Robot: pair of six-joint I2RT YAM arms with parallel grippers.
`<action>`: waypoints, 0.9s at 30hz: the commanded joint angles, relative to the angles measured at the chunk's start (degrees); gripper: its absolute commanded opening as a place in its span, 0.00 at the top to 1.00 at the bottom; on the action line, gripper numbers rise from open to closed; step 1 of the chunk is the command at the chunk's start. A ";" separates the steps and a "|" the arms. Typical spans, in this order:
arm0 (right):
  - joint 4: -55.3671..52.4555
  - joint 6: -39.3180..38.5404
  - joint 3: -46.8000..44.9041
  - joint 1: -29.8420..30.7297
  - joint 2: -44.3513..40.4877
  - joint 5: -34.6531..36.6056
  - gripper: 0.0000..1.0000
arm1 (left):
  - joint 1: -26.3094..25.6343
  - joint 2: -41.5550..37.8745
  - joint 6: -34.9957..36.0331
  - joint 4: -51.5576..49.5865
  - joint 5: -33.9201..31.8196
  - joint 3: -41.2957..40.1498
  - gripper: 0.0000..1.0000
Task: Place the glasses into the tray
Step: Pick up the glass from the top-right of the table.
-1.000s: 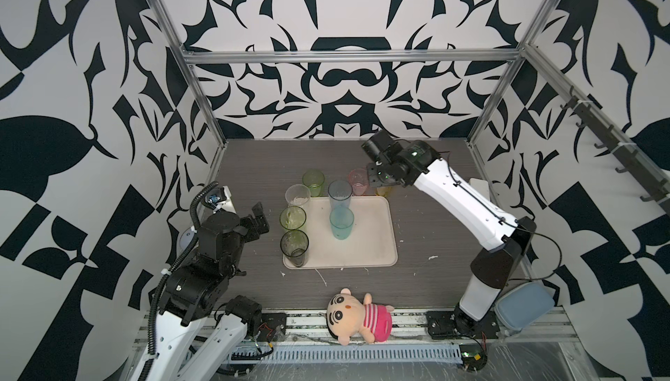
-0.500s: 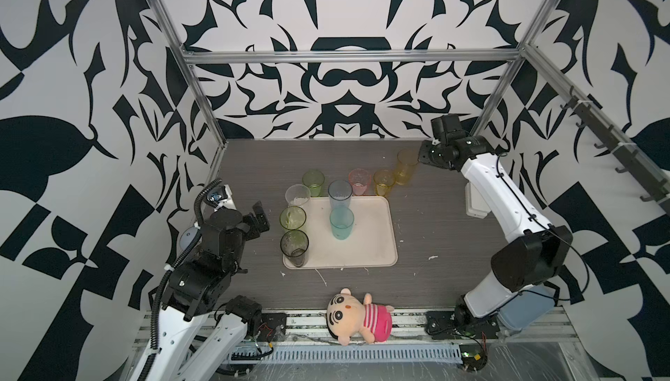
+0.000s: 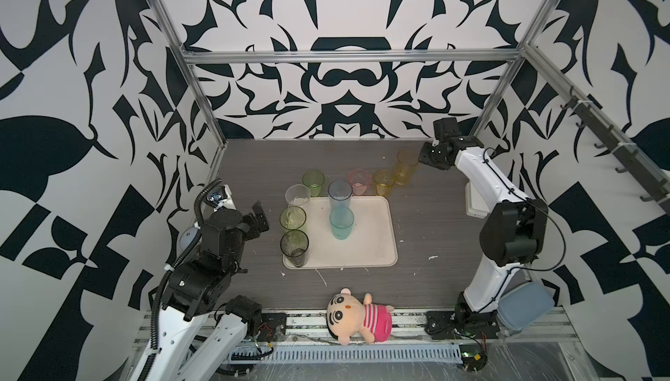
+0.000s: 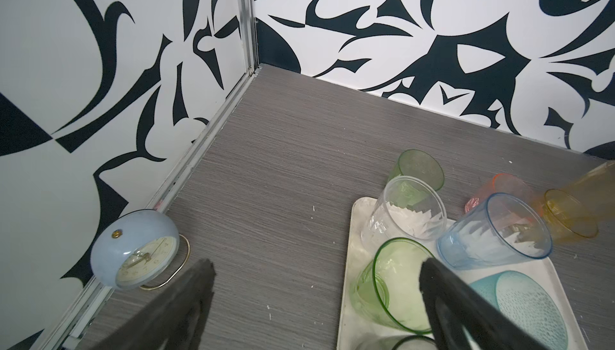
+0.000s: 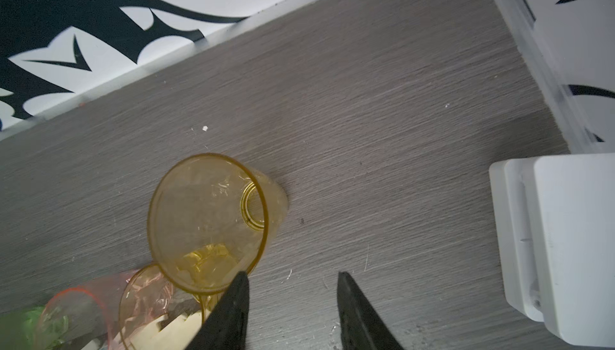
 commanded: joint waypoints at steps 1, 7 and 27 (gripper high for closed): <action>1.47 -0.07 2.42 -0.57 -0.17 -1.41 0.53 | -0.16 -0.11 0.13 0.52 -1.17 -0.48 0.00; 0.35 -0.14 5.02 -1.14 3.69 -3.06 0.52 | -0.16 -0.02 0.13 0.39 -1.11 -0.54 0.00; -3.95 -0.33 12.73 -1.61 11.60 -5.02 0.65 | -0.20 -0.22 -0.18 0.26 -1.00 -0.63 0.00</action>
